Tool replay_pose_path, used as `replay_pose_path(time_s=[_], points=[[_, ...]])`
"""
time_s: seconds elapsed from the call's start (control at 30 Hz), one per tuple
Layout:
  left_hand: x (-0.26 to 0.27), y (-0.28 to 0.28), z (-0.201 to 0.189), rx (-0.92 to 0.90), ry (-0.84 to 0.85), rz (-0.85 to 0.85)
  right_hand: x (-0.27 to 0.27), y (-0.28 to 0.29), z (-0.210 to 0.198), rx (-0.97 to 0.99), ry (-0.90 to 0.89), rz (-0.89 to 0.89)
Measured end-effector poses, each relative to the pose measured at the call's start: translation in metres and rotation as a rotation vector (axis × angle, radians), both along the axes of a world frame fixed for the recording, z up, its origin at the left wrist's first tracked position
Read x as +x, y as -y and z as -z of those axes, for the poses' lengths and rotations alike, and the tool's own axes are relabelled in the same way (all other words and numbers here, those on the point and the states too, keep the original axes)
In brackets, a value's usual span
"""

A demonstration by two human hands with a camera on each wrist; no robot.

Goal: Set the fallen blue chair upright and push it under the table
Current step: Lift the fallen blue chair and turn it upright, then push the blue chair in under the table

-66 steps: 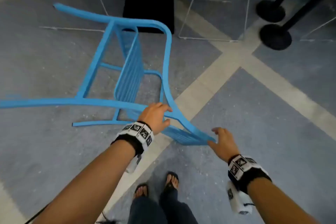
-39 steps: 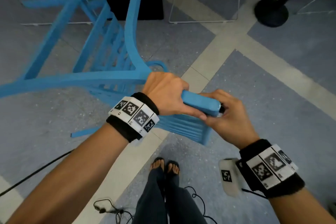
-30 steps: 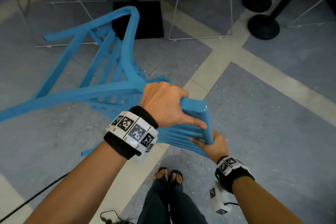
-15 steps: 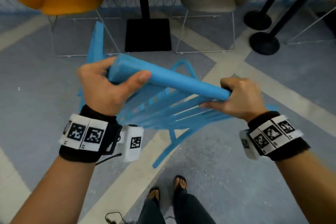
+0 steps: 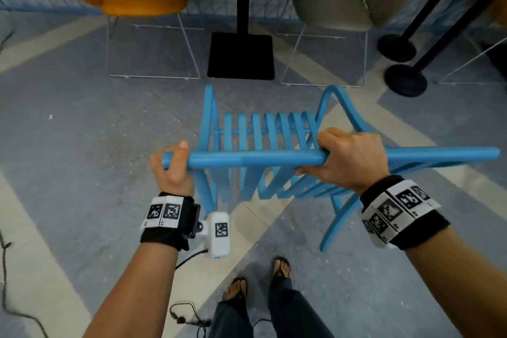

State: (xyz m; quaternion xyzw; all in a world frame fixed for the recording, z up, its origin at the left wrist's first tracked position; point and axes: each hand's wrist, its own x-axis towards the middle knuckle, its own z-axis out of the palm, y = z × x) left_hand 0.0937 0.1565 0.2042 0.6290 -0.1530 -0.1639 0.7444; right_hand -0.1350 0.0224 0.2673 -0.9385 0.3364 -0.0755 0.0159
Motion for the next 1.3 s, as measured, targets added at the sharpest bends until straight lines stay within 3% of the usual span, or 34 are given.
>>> replay_pose_path(time_s=[0.33, 0.63, 0.83, 0.9, 0.97, 1.03, 1.1, 1.17, 1.3], points=[[0.027, -0.053, 0.036, 0.068, -0.052, -0.056, 0.021, -0.085, 0.049, 0.04, 0.019, 0.037], [0.008, -0.116, 0.07, 0.017, -0.067, -0.052, 0.002, -0.147, 0.086, 0.15, -0.04, -0.023], [0.002, -0.135, 0.079, 0.132, -0.03, -0.028, -0.009, -0.164, 0.095, 0.173, -0.004, -0.08], [0.004, -0.136, 0.071, 0.311, 0.082, -0.085, -0.019, -0.162, 0.09, 0.162, 0.026, -0.092], [-0.005, -0.137, 0.059, 0.628, 0.426, -0.143, -0.04, -0.157, 0.085, 0.152, 0.054, -0.03], [-0.028, -0.131, 0.048, 0.755, 0.797, -0.066, -0.075, -0.149, 0.086, 0.138, 0.082, 0.131], [-0.052, -0.123, 0.047, 0.823, 1.005, 0.108, -0.103, -0.142, 0.092, 0.113, 0.085, 0.283], [-0.065, -0.119, 0.049, 0.949, 1.034, 0.225, -0.112, -0.138, 0.099, 0.083, 0.091, 0.337], [-0.064, -0.112, 0.046, 0.995, 1.023, 0.191, -0.103, -0.129, 0.101, 0.047, 0.082, 0.364]])
